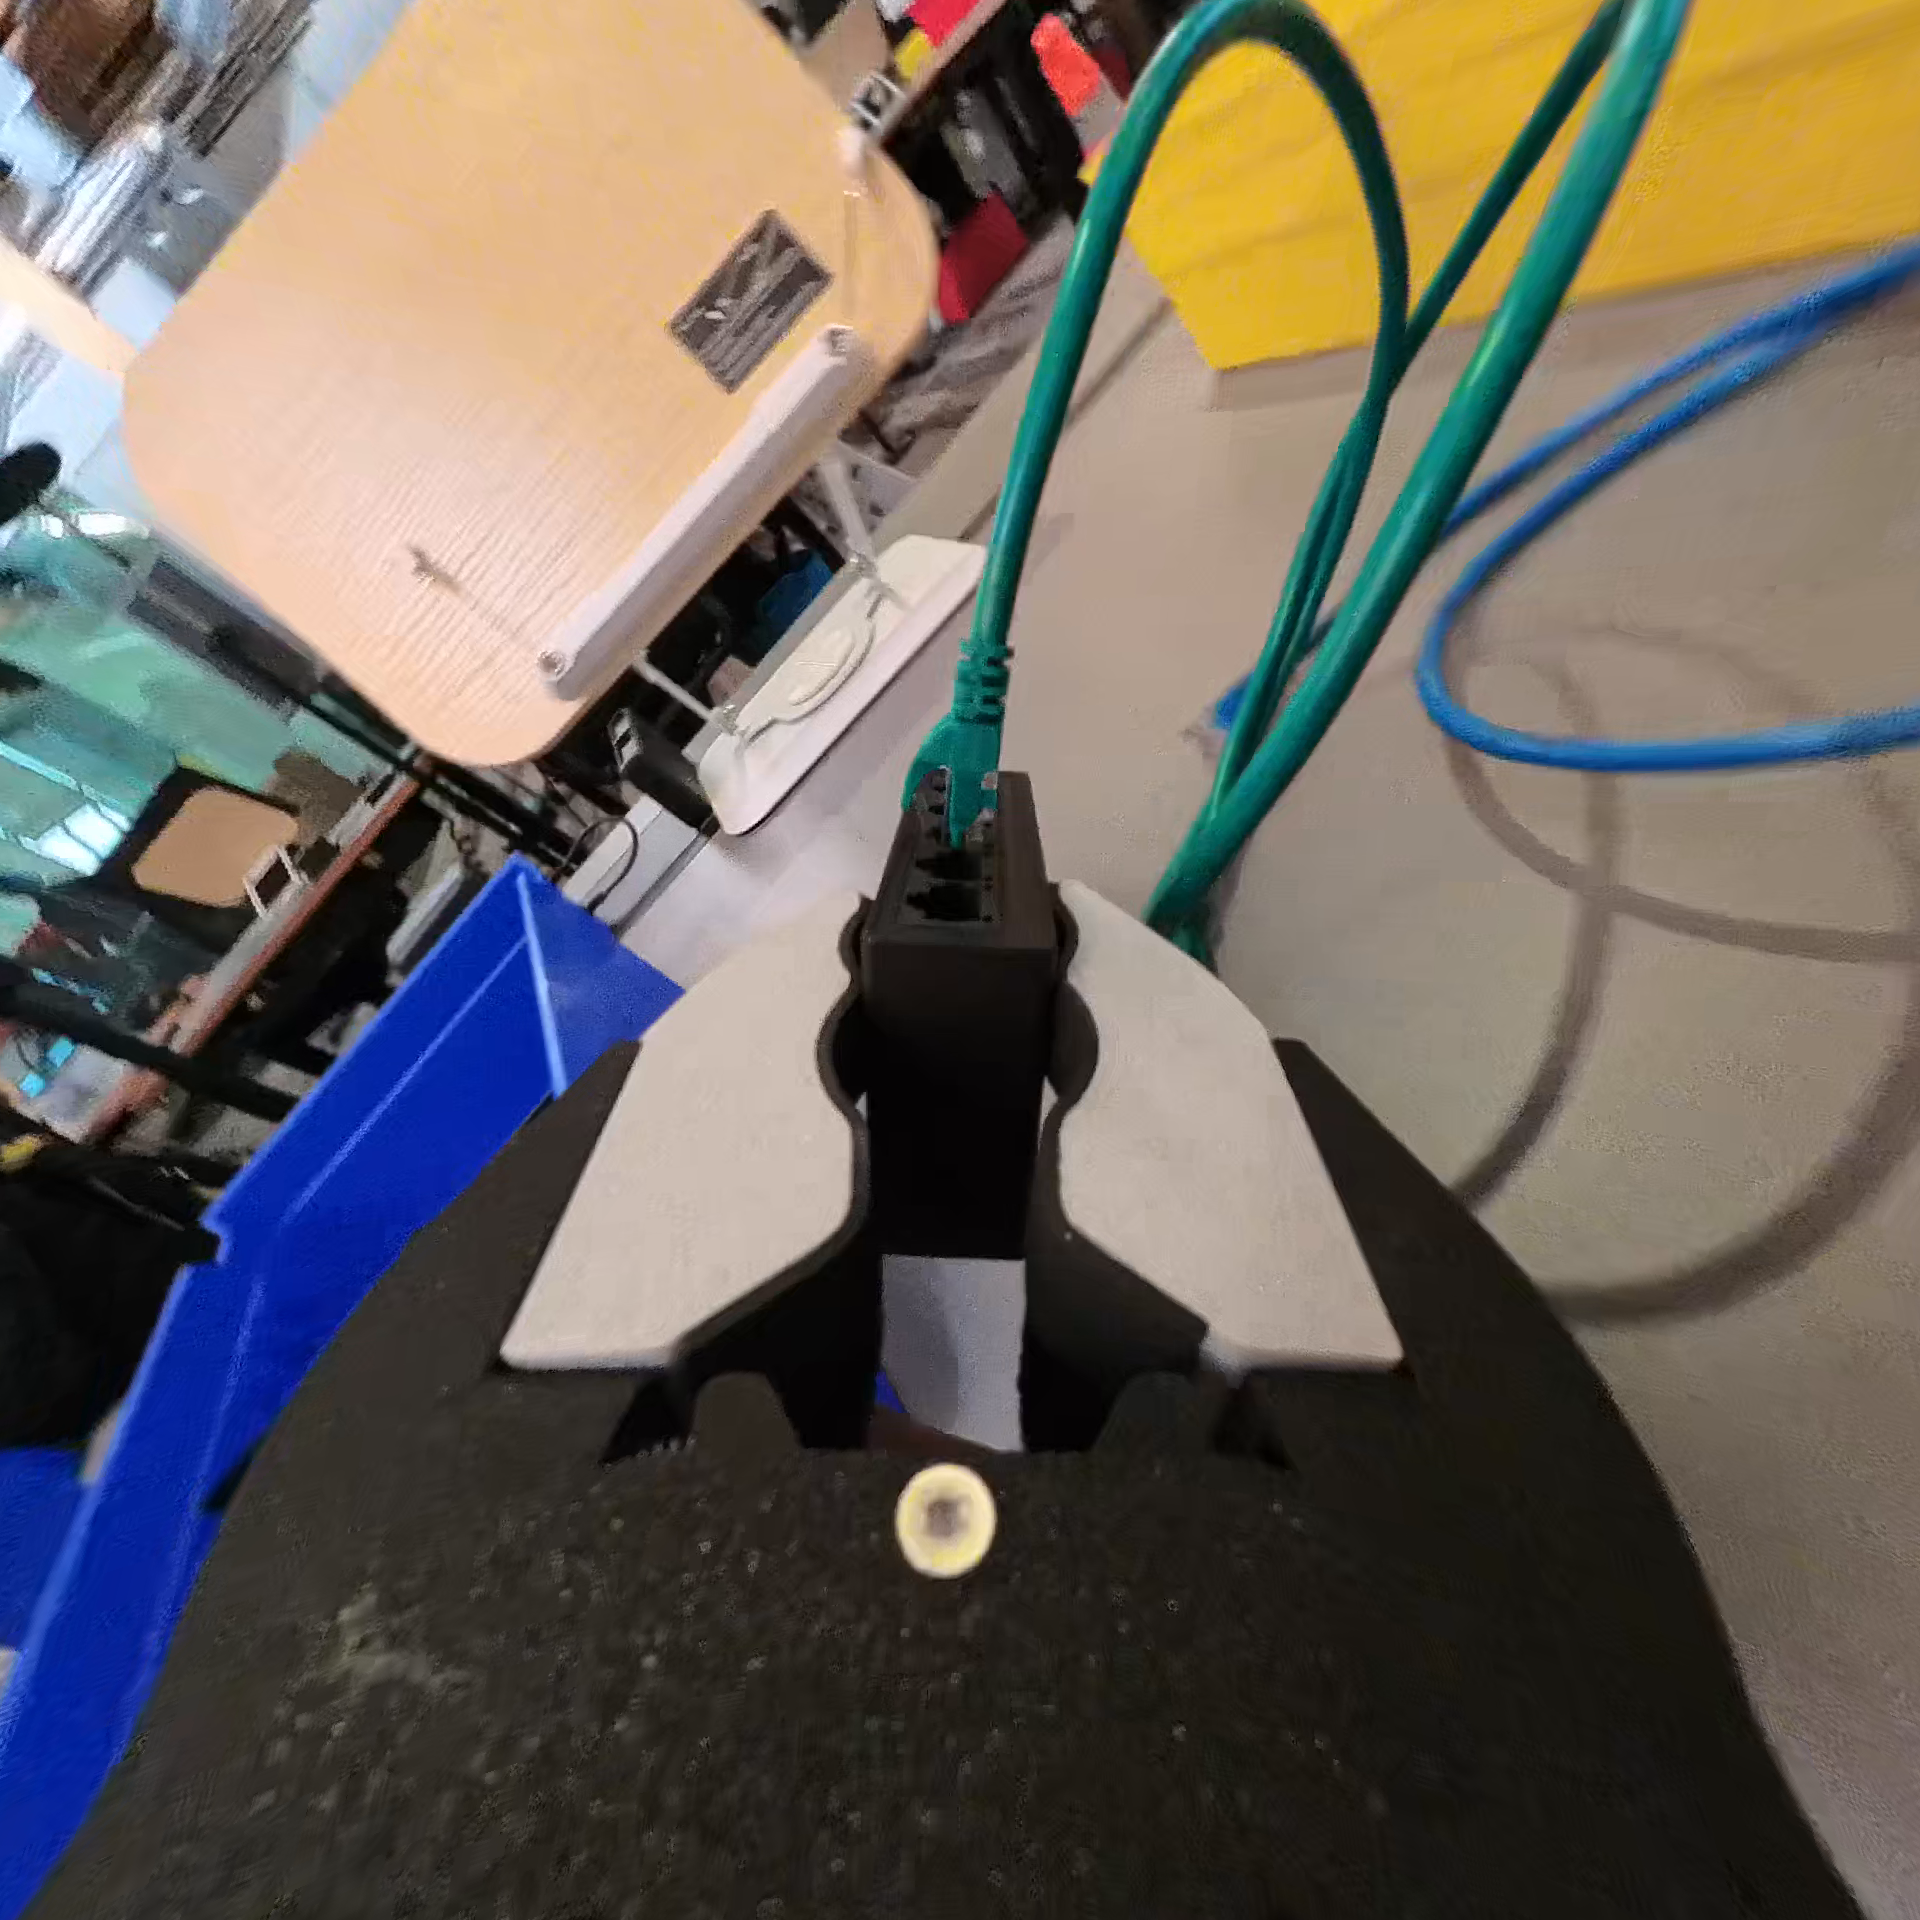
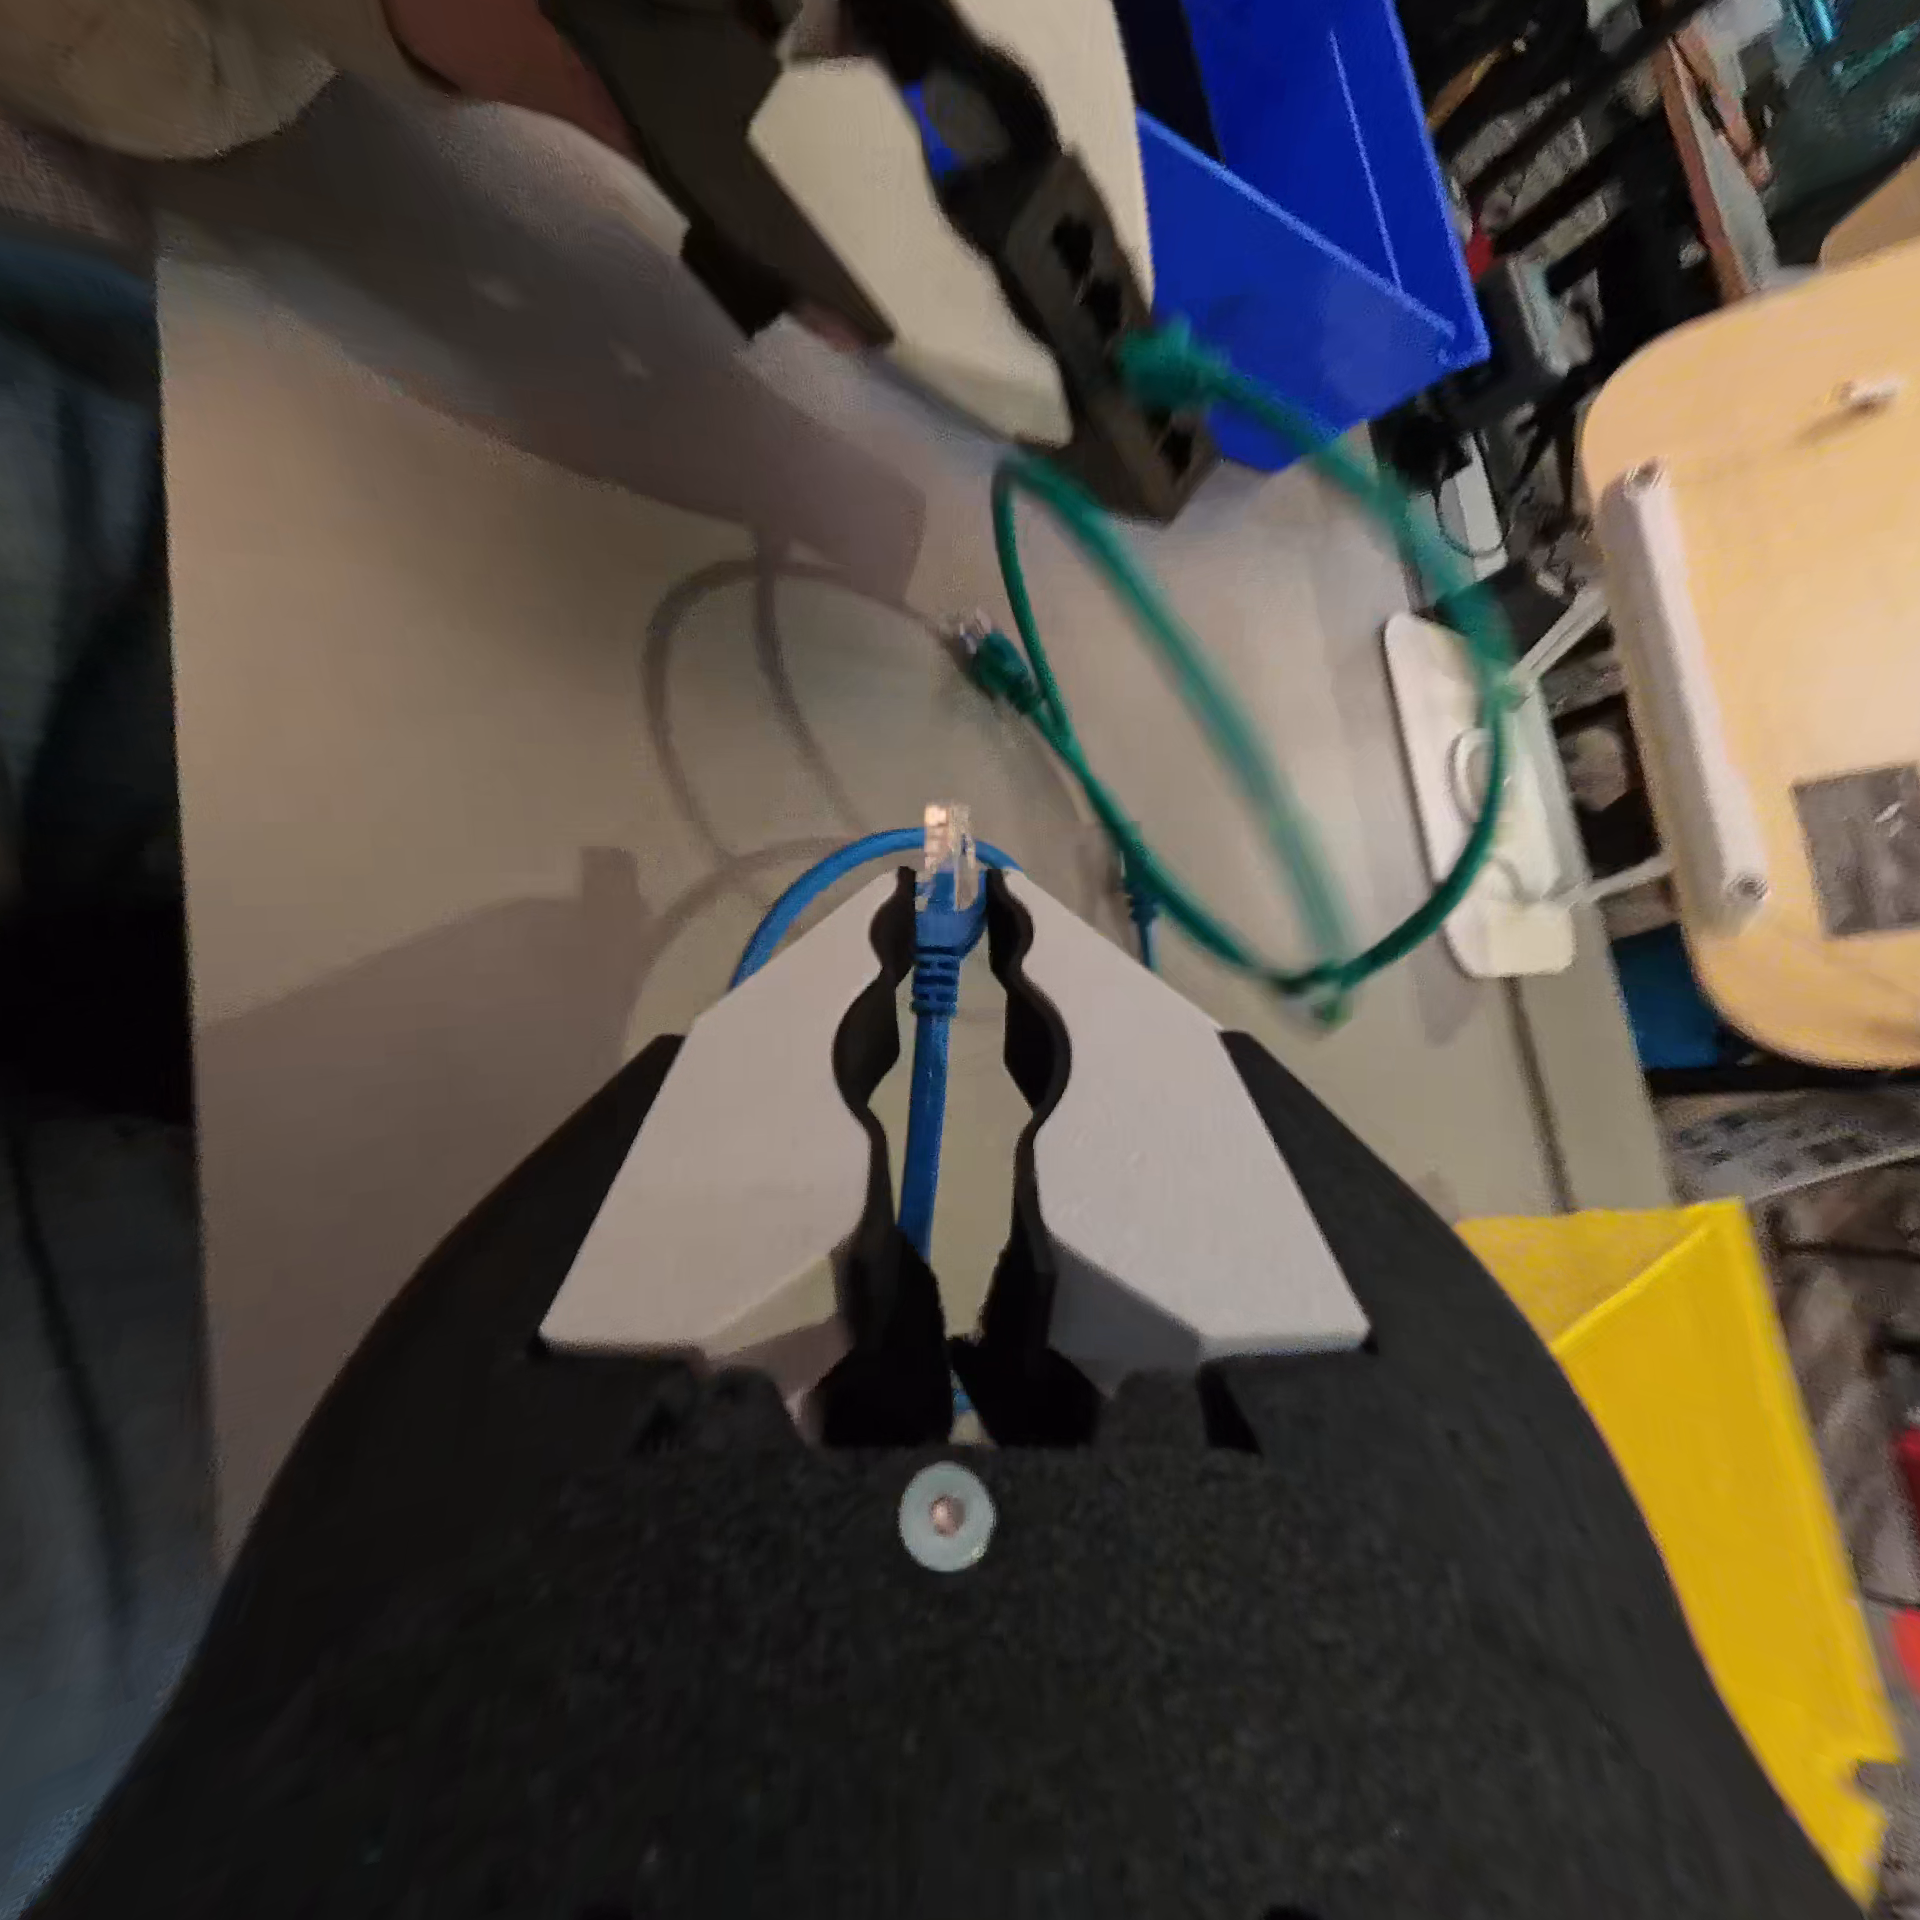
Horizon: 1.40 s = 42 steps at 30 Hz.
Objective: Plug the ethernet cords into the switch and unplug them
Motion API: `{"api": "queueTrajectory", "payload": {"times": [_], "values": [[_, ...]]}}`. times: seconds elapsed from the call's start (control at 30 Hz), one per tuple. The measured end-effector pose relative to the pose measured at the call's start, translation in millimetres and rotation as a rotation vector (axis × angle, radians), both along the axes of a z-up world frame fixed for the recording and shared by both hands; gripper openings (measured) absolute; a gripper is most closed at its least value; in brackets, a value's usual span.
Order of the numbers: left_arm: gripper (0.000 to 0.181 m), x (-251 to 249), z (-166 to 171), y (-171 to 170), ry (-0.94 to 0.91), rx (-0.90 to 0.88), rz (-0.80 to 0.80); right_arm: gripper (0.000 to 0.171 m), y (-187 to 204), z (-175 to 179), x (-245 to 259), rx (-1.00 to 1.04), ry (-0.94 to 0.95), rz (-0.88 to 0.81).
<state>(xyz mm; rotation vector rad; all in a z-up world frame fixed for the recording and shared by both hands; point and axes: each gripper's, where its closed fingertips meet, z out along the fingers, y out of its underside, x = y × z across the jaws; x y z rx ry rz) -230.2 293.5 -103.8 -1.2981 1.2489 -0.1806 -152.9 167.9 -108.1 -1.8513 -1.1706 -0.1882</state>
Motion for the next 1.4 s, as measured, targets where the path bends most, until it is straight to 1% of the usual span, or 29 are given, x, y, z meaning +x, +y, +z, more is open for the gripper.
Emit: {"api": "queueTrajectory", "payload": {"times": [0.03,0.1,0.2,0.27,0.3,0.33,0.4,0.43,0.47,0.53,0.57,0.6,0.63,0.67,0.7,0.77,0.87,0.9,0.97,1.1,1.2,1.23,1.4], "values": [[0.029,-2.7,4.4,3.1,-0.049,-0.036,0.012,0.013,-3.8,-7.1,1.9,-0.008,0.052,-0.035],[0.029,-5.8,7.8,7.1,-0.113,-0.105,0.019,0.013,-9.8,-27.4,7.3,-0.02,0.118,-0.111],[0.029,-6.3,2.8,10.0,-0.107,-0.127,0.024,0.014,-21.9,-48.2,7.3,-0.031,0.192,-0.191],[0.029,-5.4,2.0,9.3,-0.094,-0.113,0.025,0.016,-37.5,-51.8,-11.8,-0.121,0.305,-0.16],[0.029,-4.5,1.6,8.3,-0.088,-0.108,0.022,0.017,-48.8,-51.8,-27.3,-0.178,0.389,-0.114],[0.029,-3.5,-0.1,7.2,-0.076,-0.106,0.019,0.011,-61.1,-53.6,-40.0,-0.237,0.448,-0.068],[0.029,-2.3,-2.4,5.9,-0.059,-0.092,0.019,0.01,-70.1,-52.5,-39.1,-0.232,0.469,-0.079],[0.029,-1.5,-3.1,5.0,-0.051,-0.087,0.017,0.01,-72.2,-44.7,-34.5,-0.197,0.485,-0.08],[0.029,-0.8,-3.6,4.2,-0.046,-0.085,0.015,0.009,-67.3,-33.7,-19.4,-0.131,0.5,-0.13],[0.029,0.7,-5.0,2.7,-0.042,-0.088,0.009,0.012,-51.5,-18.6,30.0,-0.025,0.537,-0.305],[0.029,1.5,-6.5,2.0,-0.035,-0.092,0.006,0.013,-44.2,-21.7,62.4,-0.008,0.534,-0.442],[0.029,2.1,-7.6,1.6,-0.03,-0.094,0.005,0.018,-40.6,-32.1,91.1,-0.031,0.522,-0.582],[0.029,2.8,-8.4,1.1,-0.027,-0.093,0.003,0.024,-39.4,-44.3,108.3,-0.076,0.535,-0.681],[0.029,3.8,-9.1,0.4,-0.023,-0.095,-0.001,0.028,-38.2,-53.8,114.8,-0.116,0.573,-0.733],[0.029,4.5,-10.1,-0.2,-0.019,-0.098,-0.005,0.028,-36.7,-62.3,119.0,-0.142,0.604,-0.78],[0.029,5.8,-12.3,-1.6,-0.009,-0.101,-0.012,0.031,-35.1,-77.8,125.7,-0.178,0.562,-0.834],[0.029,6.4,-13.2,-3.8,0.002,-0.095,-0.02,0.031,-36.2,-94.3,129.3,-0.227,0.464,-0.872],[0.029,6.4,-13.7,-4.4,0.006,-0.093,-0.023,0.029,-35.4,-93.9,128.6,-0.214,0.477,-0.876],[0.029,6.7,-14.6,-5.0,0.011,-0.092,-0.024,0.01,-34.7,-95.1,124.6,-0.224,0.527,-0.883],[0.029,7.7,-14.8,-5.3,0.013,-0.09,-0.025,0.005,-38.1,-95.0,117.5,-0.289,0.454,-0.84],[0.029,6.7,-13.9,-5.1,0.013,-0.085,-0.021,0.005,-39.0,-87.7,114.8,-0.251,0.389,-0.793],[0.029,6.0,-13.3,-4.8,0.01,-0.084,-0.019,0.004,-38.9,-77.0,112.9,-0.214,0.368,-0.766],[0.029,2.9,-12.3,-2.6,0.002,-0.09,-0.011,0.004,-45.0,-1.7,117.1,0.003,0.25,-0.712]]}}
